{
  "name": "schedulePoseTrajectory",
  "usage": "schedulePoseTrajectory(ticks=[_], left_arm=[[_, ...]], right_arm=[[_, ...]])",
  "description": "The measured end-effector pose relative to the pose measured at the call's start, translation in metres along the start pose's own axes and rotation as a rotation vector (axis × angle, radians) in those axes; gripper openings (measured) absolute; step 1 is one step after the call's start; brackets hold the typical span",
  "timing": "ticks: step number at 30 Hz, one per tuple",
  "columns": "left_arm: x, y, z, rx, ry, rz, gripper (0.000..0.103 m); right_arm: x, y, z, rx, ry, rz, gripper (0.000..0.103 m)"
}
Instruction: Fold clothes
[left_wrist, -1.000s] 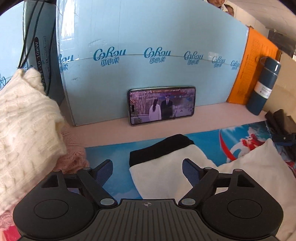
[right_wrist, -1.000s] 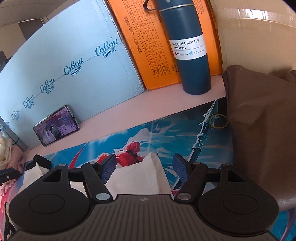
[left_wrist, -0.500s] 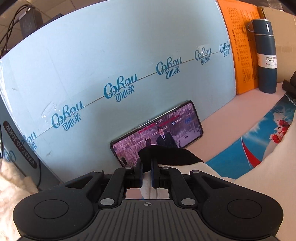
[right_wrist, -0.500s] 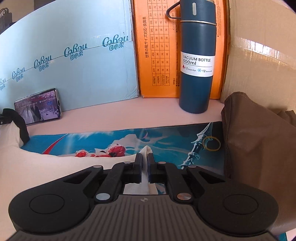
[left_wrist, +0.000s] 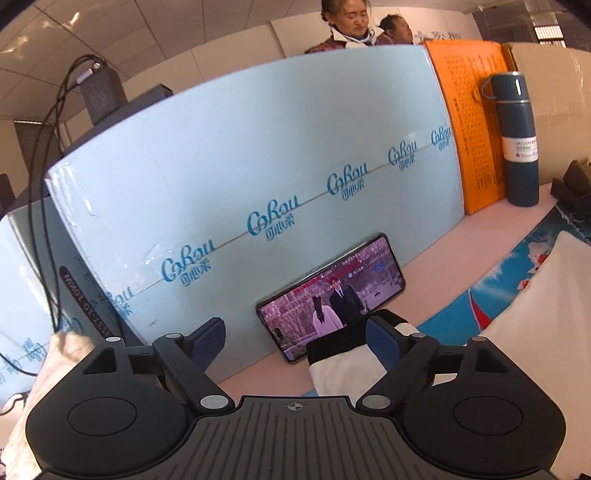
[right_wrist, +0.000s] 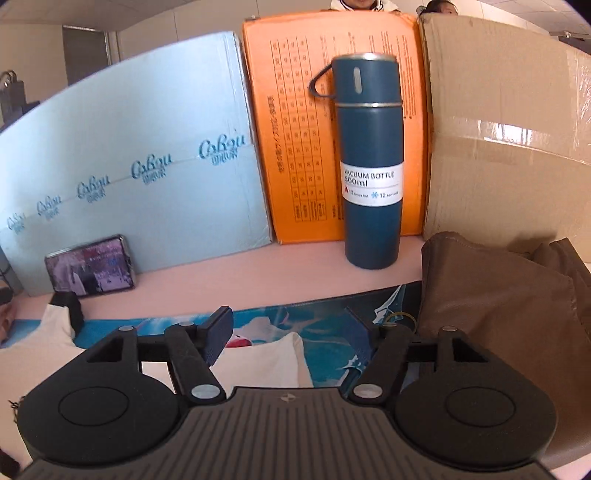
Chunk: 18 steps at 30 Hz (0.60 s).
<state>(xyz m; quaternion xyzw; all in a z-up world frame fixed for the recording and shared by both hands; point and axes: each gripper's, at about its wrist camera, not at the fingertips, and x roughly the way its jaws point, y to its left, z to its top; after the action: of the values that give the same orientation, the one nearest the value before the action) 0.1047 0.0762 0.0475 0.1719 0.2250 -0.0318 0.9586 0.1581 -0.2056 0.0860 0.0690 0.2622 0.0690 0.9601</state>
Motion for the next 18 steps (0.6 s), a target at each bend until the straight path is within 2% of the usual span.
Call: schedulePoseTrajectory(ticks=[3,7,11,12,14,15,16,17,18], left_arm=[[-0.05,0.004,-0.027,-0.068,-0.004,-0.069,0.086],[-0.102,-0.002,-0.072,-0.15,0.041,-0.168,0.086],[-0.114,-0.025,-0.108,-0.183,0.144,-0.234,0.084],[-0.113,-0.031,-0.114,-0.169,0.165,-0.236,0.084],[-0.108,-0.034,-0.123,-0.174,0.186,-0.238,0.08],[-0.106,-0.033,-0.125,-0.192,0.191,-0.249,0.074],[-0.106,-0.031,-0.126,-0.211,0.192,-0.264,0.063],[-0.108,-0.03,-0.127,-0.218,0.188,-0.276,0.032],[-0.111,-0.031,-0.127,-0.213,0.177,-0.283,0.015]], right_arm=[[-0.039,0.03,-0.01,-0.009,-0.033,0.13,0.064],[-0.069,0.081,-0.052,-0.039,0.025,0.35,0.064],[-0.066,0.132,-0.103,-0.058,0.151,0.537,0.064],[-0.062,0.146,-0.113,-0.086,0.185,0.563,0.064],[-0.056,0.166,-0.126,-0.122,0.219,0.556,0.064],[-0.051,0.175,-0.132,-0.13,0.248,0.549,0.063],[-0.048,0.181,-0.138,-0.134,0.257,0.532,0.058],[-0.046,0.187,-0.143,-0.139,0.266,0.516,0.049],[-0.049,0.19,-0.147,-0.164,0.256,0.514,0.039]])
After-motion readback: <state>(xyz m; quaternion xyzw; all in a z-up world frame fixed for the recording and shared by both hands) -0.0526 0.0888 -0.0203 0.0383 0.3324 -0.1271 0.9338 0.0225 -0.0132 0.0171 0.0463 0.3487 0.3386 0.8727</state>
